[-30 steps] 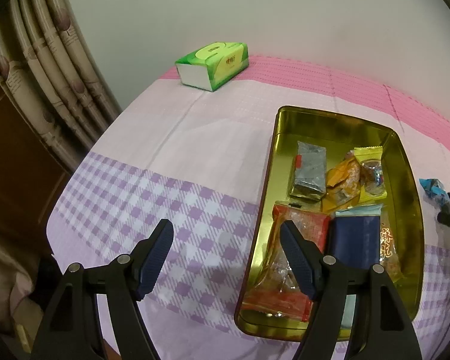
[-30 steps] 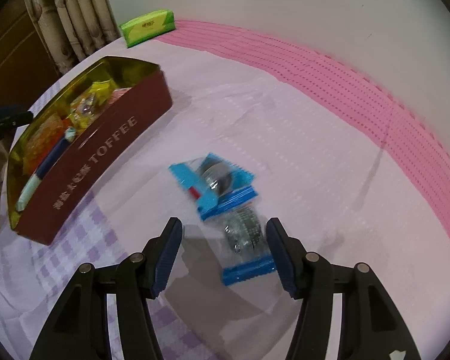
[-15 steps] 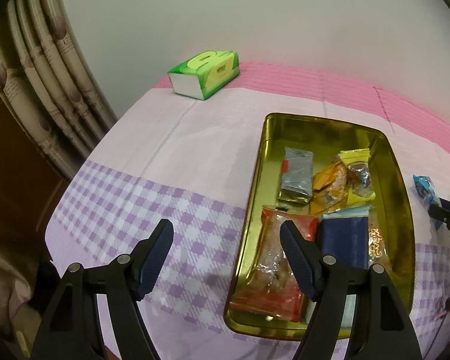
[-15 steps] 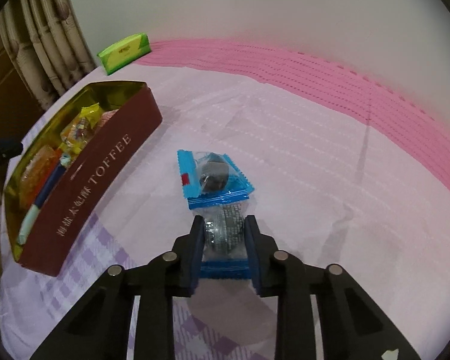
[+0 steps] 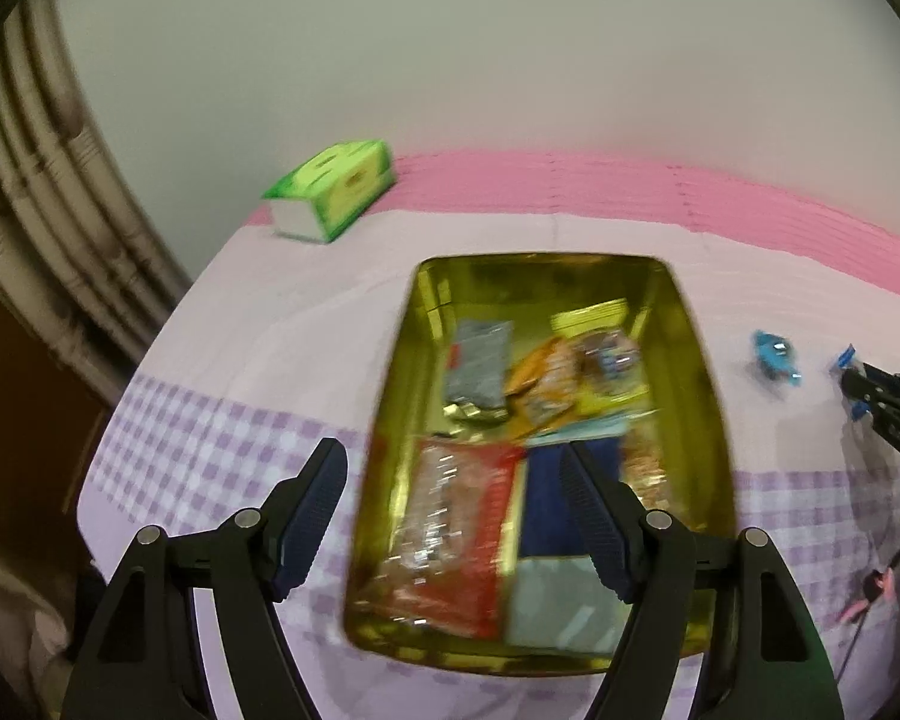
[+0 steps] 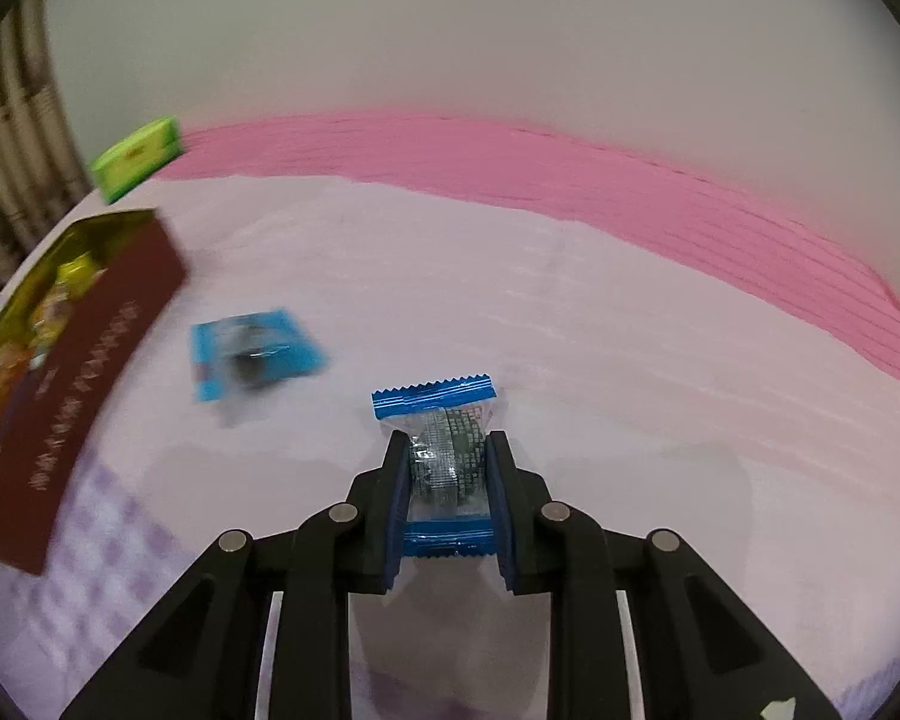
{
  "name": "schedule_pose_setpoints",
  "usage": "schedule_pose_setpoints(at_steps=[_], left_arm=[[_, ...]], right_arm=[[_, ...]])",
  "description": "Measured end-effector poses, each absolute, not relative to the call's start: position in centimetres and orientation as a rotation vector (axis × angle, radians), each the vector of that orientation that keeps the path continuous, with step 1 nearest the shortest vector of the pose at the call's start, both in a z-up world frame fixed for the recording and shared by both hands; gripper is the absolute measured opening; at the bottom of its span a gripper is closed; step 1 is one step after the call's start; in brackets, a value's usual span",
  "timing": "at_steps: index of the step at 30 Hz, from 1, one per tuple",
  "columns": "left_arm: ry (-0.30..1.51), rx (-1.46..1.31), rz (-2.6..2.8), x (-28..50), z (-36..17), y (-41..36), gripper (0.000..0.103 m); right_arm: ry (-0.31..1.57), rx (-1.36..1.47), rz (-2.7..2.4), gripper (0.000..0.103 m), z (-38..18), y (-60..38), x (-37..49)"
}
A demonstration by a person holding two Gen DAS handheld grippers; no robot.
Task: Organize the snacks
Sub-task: 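Grasp the second blue-ended wrapped candy with the left gripper while right holds its candy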
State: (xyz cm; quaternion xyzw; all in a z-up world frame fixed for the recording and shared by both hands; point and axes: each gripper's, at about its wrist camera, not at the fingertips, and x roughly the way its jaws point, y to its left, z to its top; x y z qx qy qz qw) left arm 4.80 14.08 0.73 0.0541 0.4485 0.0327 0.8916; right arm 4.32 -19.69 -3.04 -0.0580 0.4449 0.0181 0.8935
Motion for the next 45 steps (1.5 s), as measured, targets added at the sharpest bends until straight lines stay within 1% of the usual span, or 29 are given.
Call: schedule_pose_setpoints(at_steps=[9, 16, 27, 32, 39, 45], left_arm=[[0.937, 0.181, -0.100, 6.8, 1.9, 7.5, 0.074], [0.943, 0.226, -0.199, 8.6, 1.7, 3.1, 0.074], [1.023, 0.236, -0.323, 11.4, -0.7, -0.9, 0.074], [1.027, 0.275, -0.368, 12.3, -1.3, -3.1, 0.074], [1.097, 0.281, -0.386, 14.4, -3.4, -5.1, 0.074], [1.137, 0.275, -0.384, 16.1, -4.7, -5.9, 0.069]], right_arm=[[0.895, -0.091, -0.104, 0.022, -3.0, -24.3, 3.5], [0.886, -0.055, -0.158, 0.022, -3.1, -26.4, 3.1], [0.883, -0.045, -0.158, 0.022, -3.3, -26.5, 2.8], [0.883, -0.043, -0.160, 0.022, -3.2, -26.4, 2.9], [0.884, -0.026, -0.151, 0.023, -3.2, -26.5, 3.0], [0.885, -0.014, -0.144, 0.024, -3.2, -26.8, 3.0]])
